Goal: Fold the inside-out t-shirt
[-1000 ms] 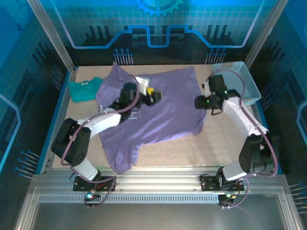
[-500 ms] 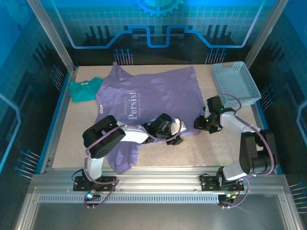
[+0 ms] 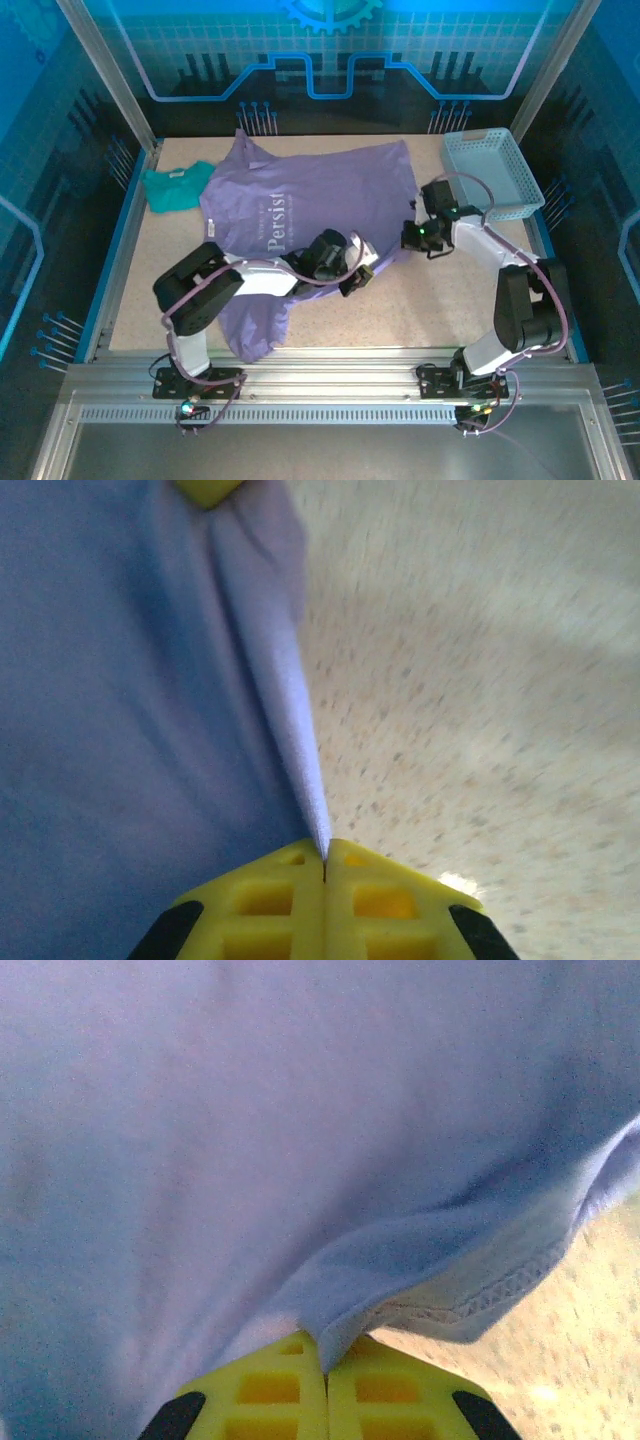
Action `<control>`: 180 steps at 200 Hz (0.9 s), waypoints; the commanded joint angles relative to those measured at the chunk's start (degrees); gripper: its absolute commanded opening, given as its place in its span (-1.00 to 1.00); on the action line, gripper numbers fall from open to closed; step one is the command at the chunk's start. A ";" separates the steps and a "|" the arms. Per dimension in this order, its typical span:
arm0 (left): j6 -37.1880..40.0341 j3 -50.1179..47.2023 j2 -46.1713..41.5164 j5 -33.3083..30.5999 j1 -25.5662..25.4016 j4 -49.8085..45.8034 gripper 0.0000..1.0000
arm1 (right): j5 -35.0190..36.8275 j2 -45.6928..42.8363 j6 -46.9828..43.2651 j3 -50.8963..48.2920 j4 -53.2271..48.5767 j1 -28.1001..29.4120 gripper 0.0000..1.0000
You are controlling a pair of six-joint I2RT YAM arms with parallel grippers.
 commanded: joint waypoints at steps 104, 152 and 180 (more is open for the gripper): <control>-29.43 -0.73 6.09 14.74 10.25 9.05 -1.00 | 3.57 -0.49 -6.17 -0.59 1.71 6.99 -0.03; -28.93 -0.63 6.40 14.37 10.20 8.46 -1.00 | 6.23 3.36 -9.28 -0.49 5.71 13.05 0.07; -27.72 -1.33 5.76 13.17 10.23 8.00 -1.00 | 10.47 10.10 -10.98 4.92 2.36 13.55 0.11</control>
